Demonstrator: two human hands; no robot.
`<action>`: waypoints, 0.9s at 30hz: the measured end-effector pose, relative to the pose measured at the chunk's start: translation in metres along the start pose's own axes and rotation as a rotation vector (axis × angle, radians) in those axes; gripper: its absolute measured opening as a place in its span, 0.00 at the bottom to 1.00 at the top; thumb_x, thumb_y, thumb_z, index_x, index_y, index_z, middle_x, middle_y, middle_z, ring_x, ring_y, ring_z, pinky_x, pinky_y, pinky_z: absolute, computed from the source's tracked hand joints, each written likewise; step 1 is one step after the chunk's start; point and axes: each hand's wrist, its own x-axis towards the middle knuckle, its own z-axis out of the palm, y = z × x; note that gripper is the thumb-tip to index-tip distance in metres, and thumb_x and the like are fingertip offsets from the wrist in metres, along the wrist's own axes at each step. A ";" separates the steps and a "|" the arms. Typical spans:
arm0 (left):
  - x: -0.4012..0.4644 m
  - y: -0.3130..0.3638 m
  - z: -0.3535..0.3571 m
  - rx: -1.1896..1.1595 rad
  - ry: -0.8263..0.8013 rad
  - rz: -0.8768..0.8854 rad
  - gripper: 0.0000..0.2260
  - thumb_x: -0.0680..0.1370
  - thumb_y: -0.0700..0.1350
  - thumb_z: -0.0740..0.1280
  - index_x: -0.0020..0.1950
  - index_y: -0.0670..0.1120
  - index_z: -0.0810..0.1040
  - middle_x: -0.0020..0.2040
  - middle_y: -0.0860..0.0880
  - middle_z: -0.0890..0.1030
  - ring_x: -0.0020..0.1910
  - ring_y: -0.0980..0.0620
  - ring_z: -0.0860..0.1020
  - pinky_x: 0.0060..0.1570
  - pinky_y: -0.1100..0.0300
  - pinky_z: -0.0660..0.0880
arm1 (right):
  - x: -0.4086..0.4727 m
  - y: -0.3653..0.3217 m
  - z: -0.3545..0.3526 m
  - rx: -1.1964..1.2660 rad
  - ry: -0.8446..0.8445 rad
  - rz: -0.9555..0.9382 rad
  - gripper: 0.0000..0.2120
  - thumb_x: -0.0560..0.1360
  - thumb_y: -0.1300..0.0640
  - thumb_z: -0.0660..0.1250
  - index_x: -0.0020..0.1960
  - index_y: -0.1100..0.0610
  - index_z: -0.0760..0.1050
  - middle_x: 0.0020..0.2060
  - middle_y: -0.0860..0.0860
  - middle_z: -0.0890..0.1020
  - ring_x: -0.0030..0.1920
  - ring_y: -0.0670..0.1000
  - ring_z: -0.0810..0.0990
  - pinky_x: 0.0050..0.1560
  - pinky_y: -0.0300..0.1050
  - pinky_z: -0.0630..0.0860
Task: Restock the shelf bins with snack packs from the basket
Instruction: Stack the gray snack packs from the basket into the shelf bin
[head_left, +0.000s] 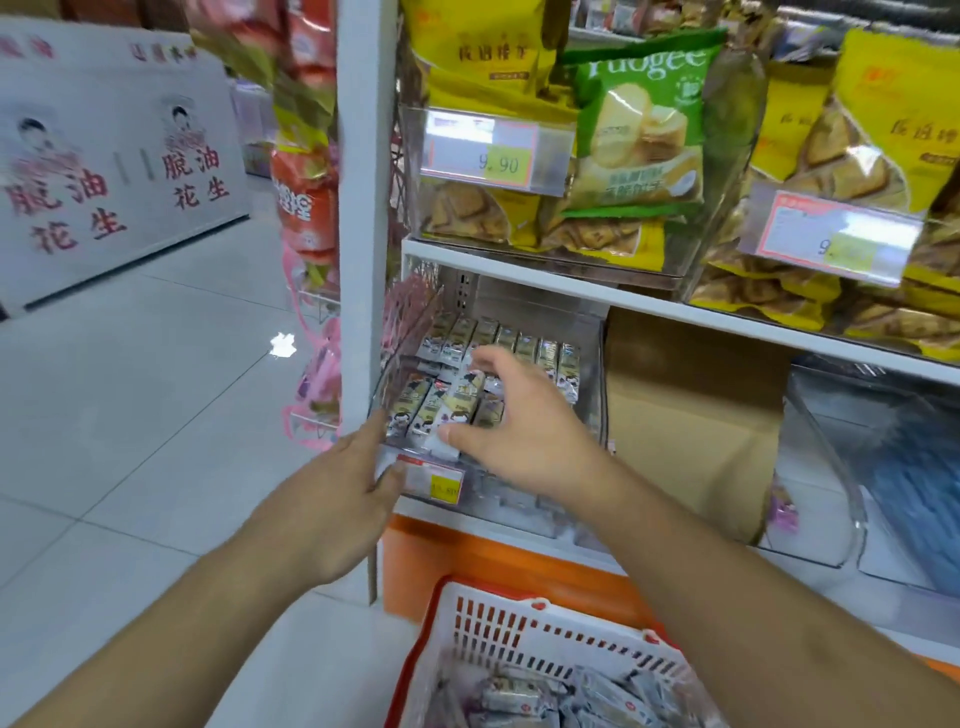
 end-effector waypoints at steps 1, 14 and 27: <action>0.001 -0.003 -0.002 -0.013 0.001 0.010 0.27 0.86 0.58 0.53 0.83 0.62 0.45 0.81 0.54 0.63 0.75 0.49 0.70 0.69 0.54 0.69 | 0.016 -0.002 0.008 -0.011 -0.019 0.003 0.43 0.73 0.39 0.77 0.80 0.46 0.61 0.76 0.47 0.70 0.76 0.50 0.66 0.75 0.51 0.67; 0.011 -0.013 -0.007 -0.178 0.045 0.025 0.23 0.85 0.53 0.59 0.80 0.59 0.57 0.71 0.54 0.76 0.54 0.57 0.73 0.55 0.59 0.70 | 0.082 -0.002 0.067 -0.126 -0.084 0.019 0.43 0.76 0.39 0.74 0.82 0.52 0.59 0.75 0.54 0.70 0.79 0.55 0.60 0.78 0.54 0.65; -0.012 0.011 -0.010 -0.227 0.192 0.137 0.09 0.83 0.53 0.62 0.62 0.61 0.75 0.51 0.62 0.81 0.50 0.62 0.79 0.48 0.66 0.74 | 0.011 -0.013 0.028 -0.061 0.004 -0.099 0.31 0.82 0.46 0.68 0.81 0.49 0.62 0.78 0.47 0.67 0.79 0.49 0.58 0.79 0.50 0.61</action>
